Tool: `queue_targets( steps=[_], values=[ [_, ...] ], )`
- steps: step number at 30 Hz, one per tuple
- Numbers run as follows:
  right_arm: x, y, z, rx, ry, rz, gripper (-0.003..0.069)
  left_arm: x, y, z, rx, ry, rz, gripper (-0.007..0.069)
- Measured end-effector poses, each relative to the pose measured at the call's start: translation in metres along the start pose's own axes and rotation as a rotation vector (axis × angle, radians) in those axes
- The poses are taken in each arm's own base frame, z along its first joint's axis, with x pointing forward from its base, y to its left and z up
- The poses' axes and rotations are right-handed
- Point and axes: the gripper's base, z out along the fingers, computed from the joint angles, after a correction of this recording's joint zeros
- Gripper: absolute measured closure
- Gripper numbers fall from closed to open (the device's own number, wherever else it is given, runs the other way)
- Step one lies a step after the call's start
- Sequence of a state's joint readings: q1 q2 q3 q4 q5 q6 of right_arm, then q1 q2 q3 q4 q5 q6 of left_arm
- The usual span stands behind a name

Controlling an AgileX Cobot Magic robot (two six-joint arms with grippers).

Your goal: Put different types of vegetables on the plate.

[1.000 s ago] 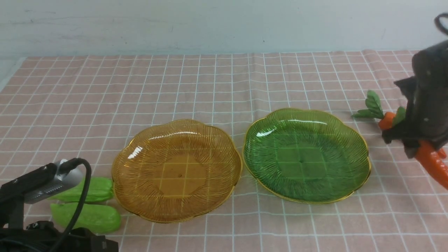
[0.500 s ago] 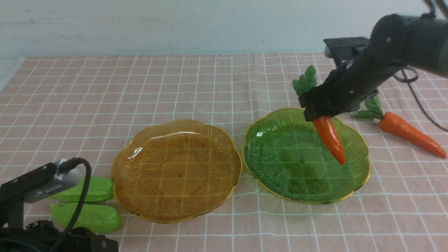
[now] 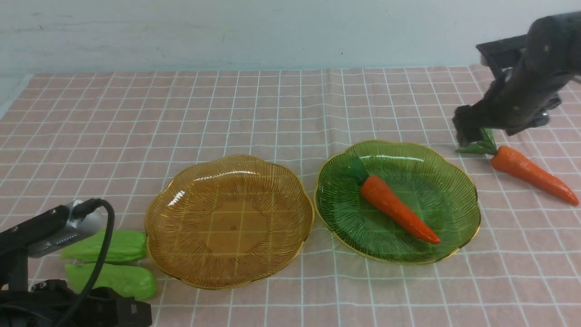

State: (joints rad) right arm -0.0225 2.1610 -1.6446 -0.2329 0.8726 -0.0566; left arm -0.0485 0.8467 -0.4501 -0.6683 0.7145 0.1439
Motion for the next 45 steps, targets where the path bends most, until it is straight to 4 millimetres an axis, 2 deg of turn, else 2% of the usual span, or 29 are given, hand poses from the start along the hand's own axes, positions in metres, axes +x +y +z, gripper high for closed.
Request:
queue_targets(
  steps=[3,8,10,13,14,17,20,22,28,32,36,39,42,45],
  values=[
    [0.003,0.001,0.022,0.006,0.014,-0.019,0.0064,0.0,0.0,0.0,0.0,-0.002,0.0,0.0383],
    [0.001,0.001,0.026,0.011,-0.009,-0.027,0.0146,-0.001,0.0,0.0,-0.001,-0.009,0.0,0.0383],
    [0.0,0.002,0.027,0.003,-0.01,-0.02,0.0205,-0.001,0.0,0.0,-0.001,-0.01,0.0,0.0383],
    [-0.001,0.002,0.025,-0.007,0.006,-0.004,0.0347,-0.001,0.0,0.0,-0.002,-0.012,0.0,0.0383],
    [-0.003,0.001,0.023,-0.012,0.019,0.006,0.0367,-0.001,0.0,0.0,-0.002,-0.012,0.0,0.0383],
    [-0.011,-0.001,0.011,-0.036,0.06,0.046,0.0364,-0.001,0.0,0.0,-0.002,-0.012,-0.001,0.0383],
    [-0.021,-0.003,-0.011,-0.1,0.118,0.107,0.0364,-0.001,0.0,0.0,-0.002,-0.012,-0.002,0.0383],
    [-0.033,-0.002,-0.029,-0.172,0.081,0.155,0.0364,-0.001,0.0,0.0,-0.002,-0.012,-0.002,0.0383],
    [-0.05,0.019,-0.066,-0.411,-0.01,0.237,0.0364,-0.001,0.0,0.0,-0.002,-0.011,-0.003,0.0383],
    [-0.057,0.054,-0.077,-0.502,-0.028,0.176,0.0364,-0.001,0.0,0.0,-0.002,-0.011,-0.015,0.0383],
    [-0.058,0.095,-0.077,-0.489,-0.007,0.046,0.0364,-0.001,0.0,0.0,-0.002,-0.01,-0.04,0.0383],
    [-0.057,0.117,-0.077,-0.467,0.004,-0.027,0.0361,-0.002,0.0,0.0,-0.003,-0.011,-0.055,0.0382],
    [-0.054,0.14,-0.077,-0.431,0.015,-0.113,0.03,-0.006,-0.002,-0.002,-0.006,-0.022,-0.056,0.0366],
    [-0.052,0.153,-0.077,-0.399,0.021,-0.159,0.0188,-0.012,-0.005,-0.007,-0.014,-0.042,-0.043,0.0344]
  ],
)
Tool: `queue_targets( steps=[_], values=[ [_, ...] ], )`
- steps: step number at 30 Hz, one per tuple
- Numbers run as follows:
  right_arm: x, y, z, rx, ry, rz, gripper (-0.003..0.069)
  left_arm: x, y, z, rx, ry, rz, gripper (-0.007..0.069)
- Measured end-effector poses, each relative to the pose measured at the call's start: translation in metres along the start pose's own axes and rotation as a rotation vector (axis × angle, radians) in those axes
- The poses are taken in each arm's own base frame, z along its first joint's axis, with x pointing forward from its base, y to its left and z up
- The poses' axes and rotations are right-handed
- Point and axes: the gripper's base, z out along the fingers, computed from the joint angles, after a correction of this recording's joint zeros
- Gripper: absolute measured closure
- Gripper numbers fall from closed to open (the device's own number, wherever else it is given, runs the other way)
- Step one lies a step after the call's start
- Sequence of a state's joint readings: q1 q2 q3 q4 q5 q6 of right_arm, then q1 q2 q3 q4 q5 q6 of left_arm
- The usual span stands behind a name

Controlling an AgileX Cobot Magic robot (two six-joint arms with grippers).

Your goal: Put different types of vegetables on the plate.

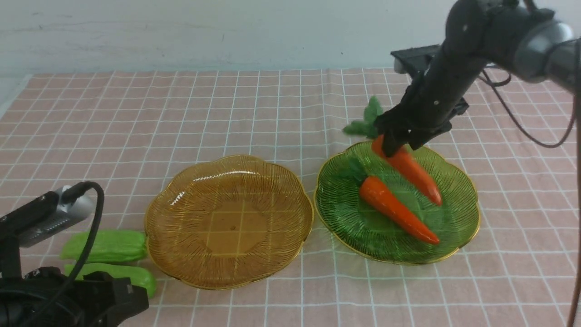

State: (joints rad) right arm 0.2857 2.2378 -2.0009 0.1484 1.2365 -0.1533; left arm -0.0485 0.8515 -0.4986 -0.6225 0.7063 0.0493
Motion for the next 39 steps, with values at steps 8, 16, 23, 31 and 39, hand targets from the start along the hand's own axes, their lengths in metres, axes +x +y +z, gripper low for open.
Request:
queue_targets(
  steps=[8,16,23,31,39],
  values=[
    [-0.001,0.01,-0.005,0.036,-0.006,0.058,0.0025,-0.024,-0.009,-0.02,-0.09,-0.075,0.075,0.0251],
    [0.026,0.026,-0.081,-0.026,-0.088,0.124,0.0086,-0.04,0.008,-0.025,-0.378,-0.017,0.112,0.0172],
    [0.097,0.043,-0.139,-0.086,-0.088,0.12,0.0246,-0.052,0.034,0.025,-0.56,0.133,-0.074,0.0162],
    [0.113,0.044,-0.135,-0.085,-0.047,0.116,0.0327,-0.072,0.046,0.077,-0.583,0.165,-0.204,0.0162],
    [0.114,0.044,-0.135,-0.086,-0.046,0.106,0.0339,-0.078,0.053,0.101,-0.604,0.137,-0.389,0.0162]
  ],
)
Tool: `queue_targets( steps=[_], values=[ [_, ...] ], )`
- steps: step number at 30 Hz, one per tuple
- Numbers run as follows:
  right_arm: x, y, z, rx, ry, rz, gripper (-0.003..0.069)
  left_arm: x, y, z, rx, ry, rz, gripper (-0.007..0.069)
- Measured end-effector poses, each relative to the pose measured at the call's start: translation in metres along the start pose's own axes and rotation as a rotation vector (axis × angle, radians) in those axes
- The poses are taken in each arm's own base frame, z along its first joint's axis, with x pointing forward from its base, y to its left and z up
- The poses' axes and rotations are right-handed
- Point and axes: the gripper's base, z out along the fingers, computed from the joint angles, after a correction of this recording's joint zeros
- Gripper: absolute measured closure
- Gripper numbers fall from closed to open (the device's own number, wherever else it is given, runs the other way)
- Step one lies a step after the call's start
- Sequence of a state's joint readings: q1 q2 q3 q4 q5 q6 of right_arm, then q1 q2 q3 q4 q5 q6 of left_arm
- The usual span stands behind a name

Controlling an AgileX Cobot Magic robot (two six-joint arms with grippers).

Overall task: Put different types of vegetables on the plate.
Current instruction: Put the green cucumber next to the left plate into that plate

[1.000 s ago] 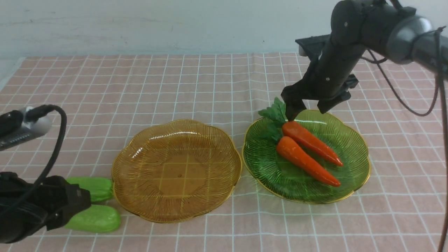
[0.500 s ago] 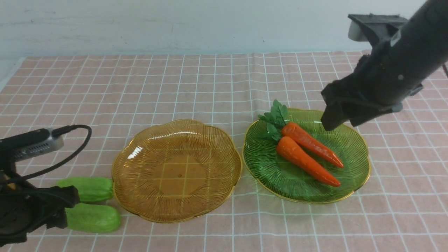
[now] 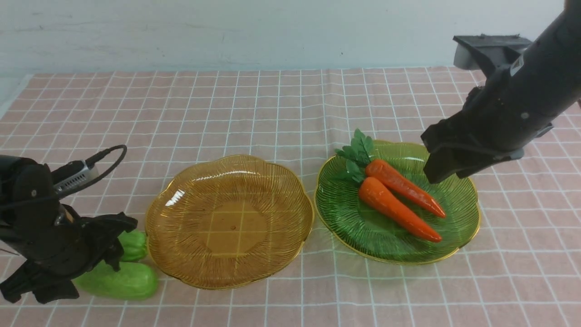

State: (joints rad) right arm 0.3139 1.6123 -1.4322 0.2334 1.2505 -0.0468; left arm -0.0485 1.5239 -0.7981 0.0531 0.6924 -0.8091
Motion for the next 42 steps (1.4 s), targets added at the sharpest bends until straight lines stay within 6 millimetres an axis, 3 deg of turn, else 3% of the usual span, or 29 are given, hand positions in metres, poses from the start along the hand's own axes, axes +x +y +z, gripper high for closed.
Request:
queue_targets(
  steps=[5,12,15,17,22,28,35,37,42],
  values=[
    [0.0,0.001,0.0,-0.007,-0.001,-0.013,0.0339,-0.008,-0.009,0.011,0.059,-0.047,-0.109,0.0162],
    [0.0,0.001,0.0,-0.01,-0.001,-0.014,0.0339,-0.012,-0.012,0.023,0.042,-0.039,-0.111,0.0155],
    [0.0,0.001,0.0,-0.011,-0.003,-0.013,0.0339,-0.007,-0.008,0.045,-0.038,0.024,-0.098,0.0155],
    [0.0,0.001,0.0,-0.011,-0.004,-0.013,0.0339,-0.008,-0.008,0.048,-0.052,0.031,-0.09,0.0155],
    [0.0,0.002,0.0,-0.027,-0.005,-0.006,0.0339,-0.007,-0.007,0.049,-0.077,0.052,-0.052,0.0279],
    [0.0,0.002,0.0,-0.027,-0.005,-0.006,0.0339,-0.006,-0.005,0.029,-0.092,0.072,0.056,0.0314],
    [0.0,0.003,0.0,-0.03,-0.006,-0.045,0.0358,-0.027,-0.03,-0.051,0.13,-0.086,0.24,0.0314],
    [0.0,0.003,0.0,-0.03,-0.006,-0.063,0.0389,-0.03,-0.04,-0.064,0.196,-0.102,0.296,0.0314],
    [0.001,0.003,-0.003,-0.022,-0.014,-0.079,0.0497,-0.027,-0.066,-0.065,0.263,-0.072,0.42,0.0314]
  ],
)
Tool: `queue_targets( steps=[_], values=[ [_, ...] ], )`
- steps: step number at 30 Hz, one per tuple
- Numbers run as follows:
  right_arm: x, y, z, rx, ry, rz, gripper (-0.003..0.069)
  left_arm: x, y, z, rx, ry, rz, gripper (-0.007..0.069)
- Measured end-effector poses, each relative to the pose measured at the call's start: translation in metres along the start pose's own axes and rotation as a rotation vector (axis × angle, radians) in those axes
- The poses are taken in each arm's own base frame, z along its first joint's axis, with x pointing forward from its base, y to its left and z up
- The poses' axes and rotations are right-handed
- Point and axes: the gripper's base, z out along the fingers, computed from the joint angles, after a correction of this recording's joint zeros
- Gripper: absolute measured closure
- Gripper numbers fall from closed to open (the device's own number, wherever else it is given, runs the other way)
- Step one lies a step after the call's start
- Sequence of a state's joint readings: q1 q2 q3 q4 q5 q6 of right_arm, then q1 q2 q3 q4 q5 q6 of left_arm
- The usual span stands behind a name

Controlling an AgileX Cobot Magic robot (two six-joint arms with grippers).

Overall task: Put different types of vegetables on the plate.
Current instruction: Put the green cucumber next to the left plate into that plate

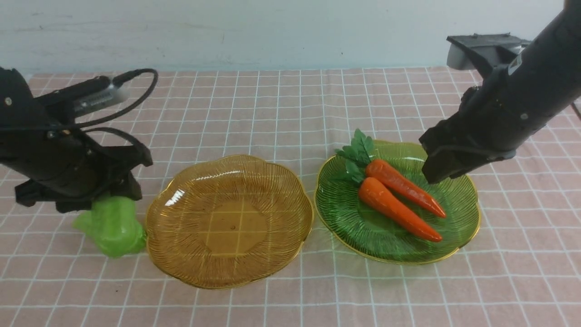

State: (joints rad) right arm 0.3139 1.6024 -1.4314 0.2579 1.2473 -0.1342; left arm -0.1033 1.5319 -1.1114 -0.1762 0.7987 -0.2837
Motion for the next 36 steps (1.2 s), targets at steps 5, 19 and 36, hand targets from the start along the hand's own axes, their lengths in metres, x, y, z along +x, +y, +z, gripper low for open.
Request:
queue_targets(
  steps=[5,19,36],
  values=[
    [0.007,0.003,-0.027,0.039,-0.067,-0.032,0.0619,-0.001,-0.018,0.019,0.017,0.051,0.067,0.0314],
    [0.089,0.019,-0.105,0.092,-0.249,-0.07,0.0674,-0.01,-0.049,0.085,0.034,0.051,0.141,0.0199],
    [0.107,0.018,-0.097,0.09,-0.215,-0.062,0.0674,-0.041,0.043,0.007,-0.217,0.04,-0.088,-0.0034]
  ],
)
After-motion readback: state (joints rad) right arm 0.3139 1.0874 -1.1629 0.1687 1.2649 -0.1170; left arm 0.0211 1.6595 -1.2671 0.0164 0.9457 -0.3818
